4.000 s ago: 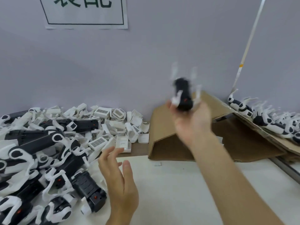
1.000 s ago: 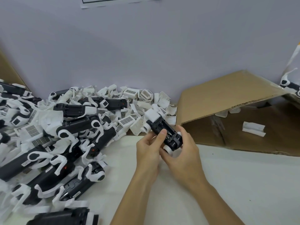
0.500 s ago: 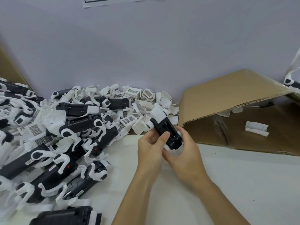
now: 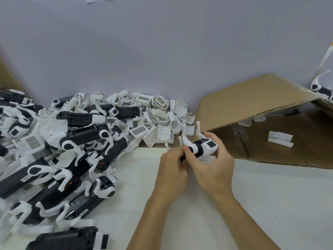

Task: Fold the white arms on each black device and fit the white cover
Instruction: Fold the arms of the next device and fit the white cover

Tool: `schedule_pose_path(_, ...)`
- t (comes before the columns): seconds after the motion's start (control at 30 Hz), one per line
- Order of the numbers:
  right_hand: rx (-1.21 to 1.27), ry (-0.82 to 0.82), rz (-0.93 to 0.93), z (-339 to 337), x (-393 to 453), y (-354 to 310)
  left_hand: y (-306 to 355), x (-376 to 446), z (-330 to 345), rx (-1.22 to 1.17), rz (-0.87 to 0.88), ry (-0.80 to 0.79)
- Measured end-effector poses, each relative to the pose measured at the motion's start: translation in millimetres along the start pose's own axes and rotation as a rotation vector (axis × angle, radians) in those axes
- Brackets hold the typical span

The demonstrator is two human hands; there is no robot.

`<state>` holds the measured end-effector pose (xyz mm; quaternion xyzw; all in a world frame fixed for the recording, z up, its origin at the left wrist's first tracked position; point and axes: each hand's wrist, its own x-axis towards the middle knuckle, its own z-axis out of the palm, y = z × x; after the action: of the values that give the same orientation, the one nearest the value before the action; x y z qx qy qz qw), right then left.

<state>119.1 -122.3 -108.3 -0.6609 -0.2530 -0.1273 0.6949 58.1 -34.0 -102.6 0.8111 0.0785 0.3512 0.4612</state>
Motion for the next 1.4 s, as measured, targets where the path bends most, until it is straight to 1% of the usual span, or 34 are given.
schedule_pose_path(0.1, 0.023, 0.034, 0.017, 1.9, -0.3, -3.0, -0.3, -0.9, 0.0, -0.001, 0.02, -0.021)
schedule_pose_path(0.3, 0.058, 0.038, 0.054, 2.0, -0.7, -4.5, -3.1, 0.5, 0.3, 0.051, 0.048, -0.01)
schedule_pose_path(0.37, 0.084, 0.017, 0.093, 2.1, -0.8, -1.2, -5.2, 1.0, 0.2, 0.067, 0.047, -0.001)
schedule_pose_path(0.47, 0.095, -0.08, 0.119, 2.8, -1.4, 0.2, -7.3, 0.8, -1.1, 0.009, -0.029, 0.022)
schedule_pose_path(0.57, 0.082, -0.188, 0.073, 2.8, -5.2, 2.2, -2.8, 4.4, -3.0, -0.214, -0.149, 0.088)
schedule_pose_path(0.63, 0.066, -0.176, 0.055, 2.3, -6.7, 2.5, 1.3, 7.6, -3.8, -0.353, -0.277, 0.207)
schedule_pose_path(0.7, 0.034, -0.121, 0.058, 0.8, -5.5, 2.0, 2.8, 10.9, -8.0, -0.597, -0.437, 0.311)
schedule_pose_path(0.77, 0.034, -0.129, 0.118, 0.3, -3.9, 3.0, 5.3, 13.6, -14.3, -0.913, -0.543, 0.308)
schedule_pose_path(0.8, 0.049, -0.152, 0.164, 0.3, -3.2, 3.8, 7.4, 14.3, -17.0, -1.008, -0.574, 0.298)
schedule_pose_path(0.83, 0.061, -0.173, 0.208, 0.2, -2.5, 5.0, 8.3, 15.6, -18.4, -1.019, -0.599, 0.301)
schedule_pose_path(0.93, 0.069, -0.218, 0.3, 0.4, 0.4, 7.1, 8.2, 17.6, -14.6, -0.869, -0.682, 0.381)
schedule_pose_path(0.97, 0.083, -0.24, 0.326, 0.4, 1.0, 6.6, 7.9, 18.1, -13.9, -0.858, -0.687, 0.402)
schedule_pose_path(1.1, 0.113, -0.299, 0.323, -1.3, 2.3, 4.8, 6.7, 17.2, -18.4, -1.038, -0.671, 0.376)
schedule_pose_path(1.2, 0.287, -0.43, 0.368, -5.4, 2.8, 4.2, 3.7, 17.3, -20.0, -1.063, -0.653, 0.358)
schedule_pose_path(1.27, 0.343, -0.526, 0.365, -7.4, 3.0, 3.1, 3.0, 16.7, -19.9, -1.055, -0.632, 0.35)
schedule_pose_path(1.33, 0.29, -0.589, 0.331, -7.6, 2.8, 0.7, 3.0, 17.4, -19.2, -1.052, -0.62, 0.342)
schedule_pose_path(1.4, 0.216, -0.591, 0.345, -5.1, 2.1, -1.6, 2.5, 16.9, -17.3, -1.051, -0.634, 0.327)
